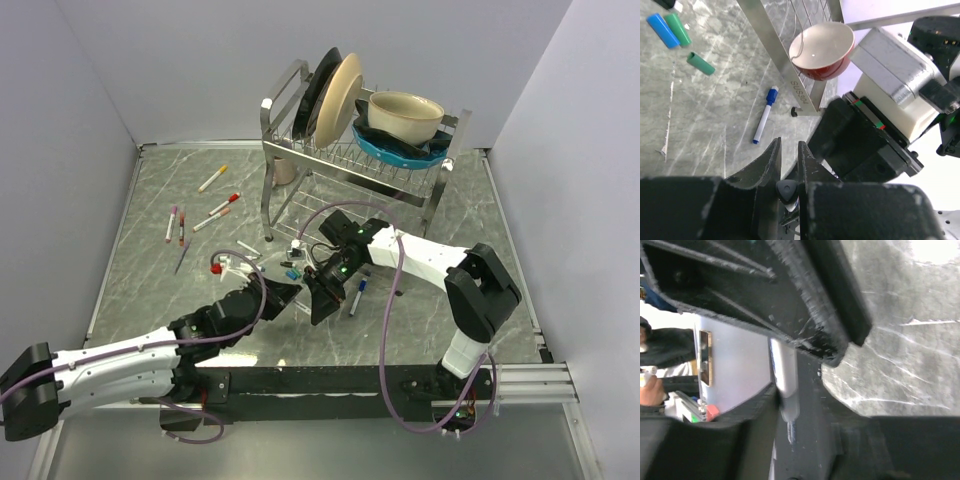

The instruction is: Open the pen caps

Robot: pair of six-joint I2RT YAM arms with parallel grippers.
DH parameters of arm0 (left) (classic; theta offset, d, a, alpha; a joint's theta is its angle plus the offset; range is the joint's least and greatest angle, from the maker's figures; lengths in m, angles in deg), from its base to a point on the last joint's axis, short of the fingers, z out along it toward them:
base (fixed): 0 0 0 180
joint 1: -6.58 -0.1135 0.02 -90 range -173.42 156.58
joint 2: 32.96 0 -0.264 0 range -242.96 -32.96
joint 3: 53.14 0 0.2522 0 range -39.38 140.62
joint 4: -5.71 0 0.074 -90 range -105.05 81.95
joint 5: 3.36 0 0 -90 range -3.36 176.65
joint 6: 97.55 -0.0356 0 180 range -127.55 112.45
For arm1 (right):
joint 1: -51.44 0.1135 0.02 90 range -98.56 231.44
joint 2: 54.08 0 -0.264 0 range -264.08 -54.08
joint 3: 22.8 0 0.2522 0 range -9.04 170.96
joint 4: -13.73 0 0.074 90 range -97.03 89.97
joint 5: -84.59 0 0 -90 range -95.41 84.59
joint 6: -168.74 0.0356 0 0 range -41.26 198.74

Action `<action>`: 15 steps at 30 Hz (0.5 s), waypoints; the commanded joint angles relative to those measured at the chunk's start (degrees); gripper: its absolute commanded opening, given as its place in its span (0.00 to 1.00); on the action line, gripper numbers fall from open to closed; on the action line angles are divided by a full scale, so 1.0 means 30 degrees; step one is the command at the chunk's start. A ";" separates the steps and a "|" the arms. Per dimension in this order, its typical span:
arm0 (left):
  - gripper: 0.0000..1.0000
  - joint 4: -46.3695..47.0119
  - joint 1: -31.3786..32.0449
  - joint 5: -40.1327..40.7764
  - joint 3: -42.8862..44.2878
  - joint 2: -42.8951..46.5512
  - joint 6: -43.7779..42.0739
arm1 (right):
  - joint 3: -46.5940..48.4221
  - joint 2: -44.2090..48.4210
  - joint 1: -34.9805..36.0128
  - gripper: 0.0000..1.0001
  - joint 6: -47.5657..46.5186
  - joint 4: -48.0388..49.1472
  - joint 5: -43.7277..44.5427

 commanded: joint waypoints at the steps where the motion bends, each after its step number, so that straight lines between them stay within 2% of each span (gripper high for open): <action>1: 0.01 0.0381 0.0106 0.0988 -0.0087 0.0764 0.0850 | 0.0167 -0.0316 0.0271 0.25 -0.0600 -0.0336 -0.0568; 2: 0.01 0.0175 0.0106 0.1105 -0.0117 0.0909 0.0997 | 0.0254 -0.0373 0.0300 0.02 -0.0776 -0.0626 -0.0830; 5: 0.01 -0.1403 0.0077 0.2361 0.0028 0.1435 0.1613 | 0.0197 -0.0257 0.0417 0.00 -0.1158 -0.0834 -0.0862; 7: 0.01 -0.3565 -0.1001 0.3649 0.0787 0.1876 0.1352 | 0.0080 -0.0227 0.0476 0.00 -0.1217 -0.0864 -0.0862; 8: 0.01 -0.5608 -0.1906 0.3336 0.1632 0.2400 0.0973 | 0.0050 -0.0314 0.0505 0.00 -0.1188 -0.0864 -0.0775; 9: 0.01 -0.5889 -0.4381 0.2782 0.1873 0.2724 0.0360 | 0.0021 -0.0315 0.0564 0.00 -0.1217 -0.0893 -0.0716; 11: 0.01 -0.6329 -0.7146 0.0594 0.2167 0.3455 -0.1223 | -0.0009 -0.0374 0.0535 0.00 -0.1304 -0.1009 -0.0657; 12: 0.01 -0.6534 -0.9509 -0.0001 0.2197 0.3576 -0.1663 | 0.0020 -0.0374 0.0535 0.00 -0.1392 -0.1068 -0.0715; 15: 0.01 -0.6217 -1.2975 -0.2665 0.1877 0.3636 -0.3071 | -0.0008 -0.0257 0.0535 0.00 -0.1481 -0.1157 -0.0628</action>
